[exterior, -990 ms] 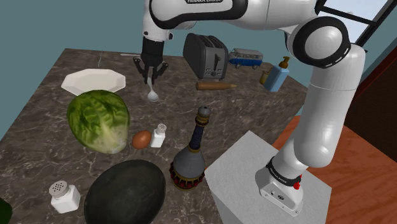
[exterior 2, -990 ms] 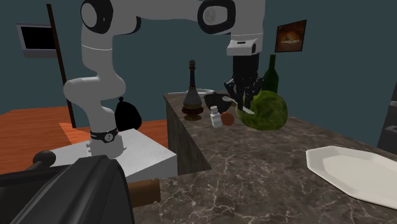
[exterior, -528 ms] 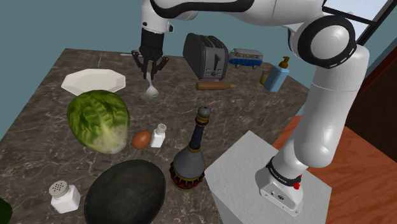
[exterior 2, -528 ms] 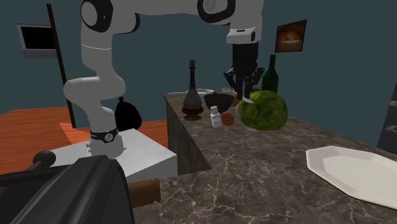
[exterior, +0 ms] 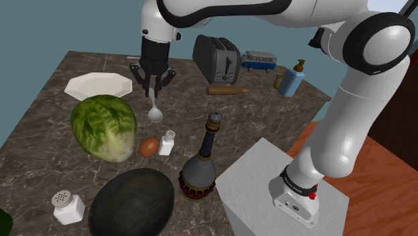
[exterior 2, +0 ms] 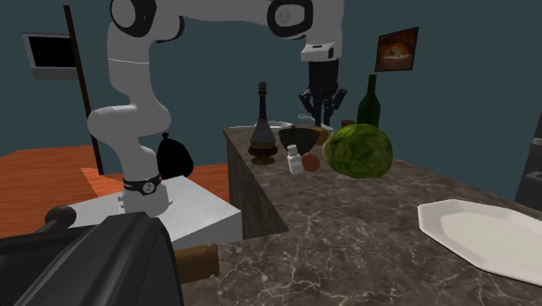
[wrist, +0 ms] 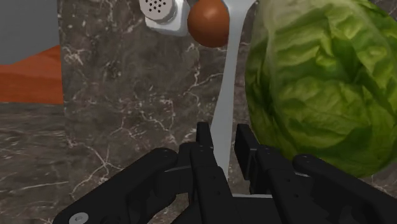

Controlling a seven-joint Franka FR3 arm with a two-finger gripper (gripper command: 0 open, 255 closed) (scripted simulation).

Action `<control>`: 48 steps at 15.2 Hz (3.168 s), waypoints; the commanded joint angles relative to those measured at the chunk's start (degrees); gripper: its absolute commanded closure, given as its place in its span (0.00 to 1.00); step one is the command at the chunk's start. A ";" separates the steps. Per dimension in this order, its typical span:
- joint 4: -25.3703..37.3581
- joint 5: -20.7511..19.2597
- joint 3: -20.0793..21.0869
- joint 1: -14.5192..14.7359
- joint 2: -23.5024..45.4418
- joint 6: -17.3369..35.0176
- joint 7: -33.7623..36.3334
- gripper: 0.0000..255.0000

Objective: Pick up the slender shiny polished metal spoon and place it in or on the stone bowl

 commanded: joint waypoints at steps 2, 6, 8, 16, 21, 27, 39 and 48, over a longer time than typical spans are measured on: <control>-3.28 0.65 1.47 1.73 -2.58 1.27 3.13 1.00; -5.87 1.12 3.60 4.27 -4.72 2.46 7.65 1.00; -6.74 1.23 4.73 5.59 -5.47 2.96 10.05 1.00; -7.49 0.48 9.50 11.21 -6.11 4.39 20.58 1.00; -8.07 -0.44 11.23 13.41 -5.21 6.18 24.62 1.00; -11.77 -0.79 11.24 13.53 -4.34 10.63 24.49 1.00; -15.75 -1.64 11.18 13.80 -2.58 16.14 24.61 1.00; -15.75 -1.64 11.18 13.80 -2.58 16.13 24.61 0.00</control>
